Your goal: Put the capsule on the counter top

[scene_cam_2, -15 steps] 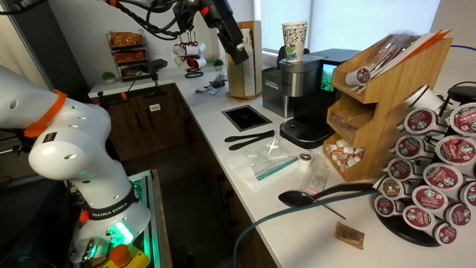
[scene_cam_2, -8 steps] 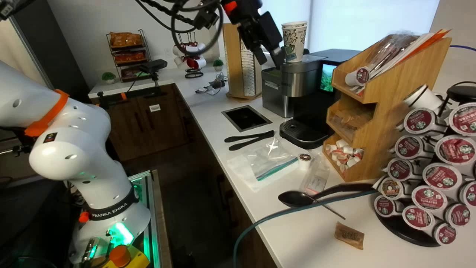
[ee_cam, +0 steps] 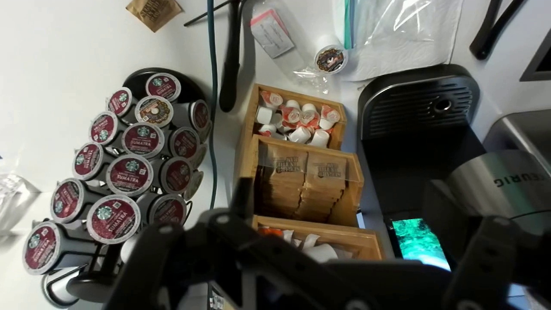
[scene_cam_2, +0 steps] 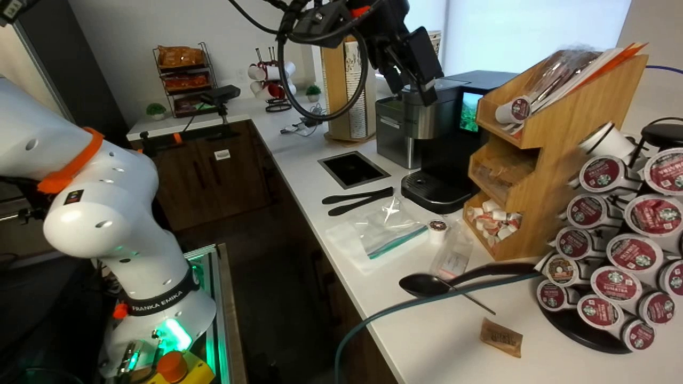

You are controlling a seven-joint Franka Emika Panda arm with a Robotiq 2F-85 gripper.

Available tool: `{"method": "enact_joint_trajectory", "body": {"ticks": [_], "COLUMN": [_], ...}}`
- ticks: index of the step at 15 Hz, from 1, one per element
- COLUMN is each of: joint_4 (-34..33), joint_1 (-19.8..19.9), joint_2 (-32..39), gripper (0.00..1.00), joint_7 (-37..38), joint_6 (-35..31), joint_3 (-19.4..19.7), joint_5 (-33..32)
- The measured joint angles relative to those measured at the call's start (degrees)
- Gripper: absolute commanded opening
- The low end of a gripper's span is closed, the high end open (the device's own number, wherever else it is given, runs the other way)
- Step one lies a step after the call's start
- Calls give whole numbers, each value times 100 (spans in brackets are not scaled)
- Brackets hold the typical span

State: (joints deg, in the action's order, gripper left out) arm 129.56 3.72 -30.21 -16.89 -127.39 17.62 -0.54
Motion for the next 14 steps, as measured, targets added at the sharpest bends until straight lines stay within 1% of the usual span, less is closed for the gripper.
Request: {"method": "enact_joint_trajectory", "body": {"ticks": [4,6,12,14], "joint_4": [-6,-93,-957,-1126], "joint_1": [16,32,53,53], "joint_2": [5,116,1183,1390], "gripper": [100,100,100,100], "joint_7": [-5,-48,-147,-145], "joint_6": [-14,-196,-285,-285], "joint_3": [-8,-9,46,28], "joint_5": [0,-15,-3,-3]}}
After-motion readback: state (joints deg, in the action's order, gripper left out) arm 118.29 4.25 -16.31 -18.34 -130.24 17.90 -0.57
